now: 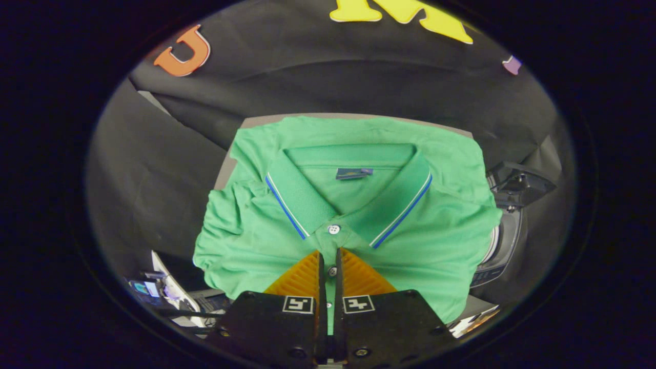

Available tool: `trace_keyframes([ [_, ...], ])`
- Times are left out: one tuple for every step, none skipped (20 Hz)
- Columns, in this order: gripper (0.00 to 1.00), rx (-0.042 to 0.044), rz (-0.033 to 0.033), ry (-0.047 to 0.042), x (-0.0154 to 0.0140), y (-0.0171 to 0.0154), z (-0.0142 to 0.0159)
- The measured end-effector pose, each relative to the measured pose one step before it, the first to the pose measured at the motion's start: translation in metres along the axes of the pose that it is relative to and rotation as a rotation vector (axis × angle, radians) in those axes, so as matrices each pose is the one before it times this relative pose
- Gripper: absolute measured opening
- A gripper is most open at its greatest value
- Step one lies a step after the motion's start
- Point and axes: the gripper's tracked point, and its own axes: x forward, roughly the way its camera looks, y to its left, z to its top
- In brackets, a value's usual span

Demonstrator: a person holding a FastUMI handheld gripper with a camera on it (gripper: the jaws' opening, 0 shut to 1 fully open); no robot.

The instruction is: Put the clothes into the washing machine and then close the washing machine lid.

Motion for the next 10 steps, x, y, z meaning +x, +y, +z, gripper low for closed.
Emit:
trace_keyframes([
  [0.08,-0.01123,0.01001,-0.01052,-0.00508,-0.00226,0.00344],
  [0.07,-0.00010,0.00600,-0.00834,-0.00046,0.00036,-0.00141],
  [0.07,0.00275,0.00818,-0.00908,-0.00471,-0.00044,0.00060],
  [0.07,-0.00159,0.00684,-0.00928,-0.00577,0.00021,0.00275],
  [0.07,0.00436,0.00306,-0.01500,-0.00498,-0.00198,0.00343],
  [0.07,0.00605,0.00569,-0.01467,-0.00627,0.00116,0.00245],
  [0.07,0.01016,0.00839,-0.01681,-0.00715,-0.00031,0.00512],
  [0.07,0.00508,0.01029,-0.01388,-0.00473,-0.00023,0.00218],
  [0.07,0.00073,0.00867,-0.02379,-0.00733,-0.00241,0.00631],
  [0.07,0.00059,-0.00049,-0.02224,-0.00672,-0.00267,0.00389],
])
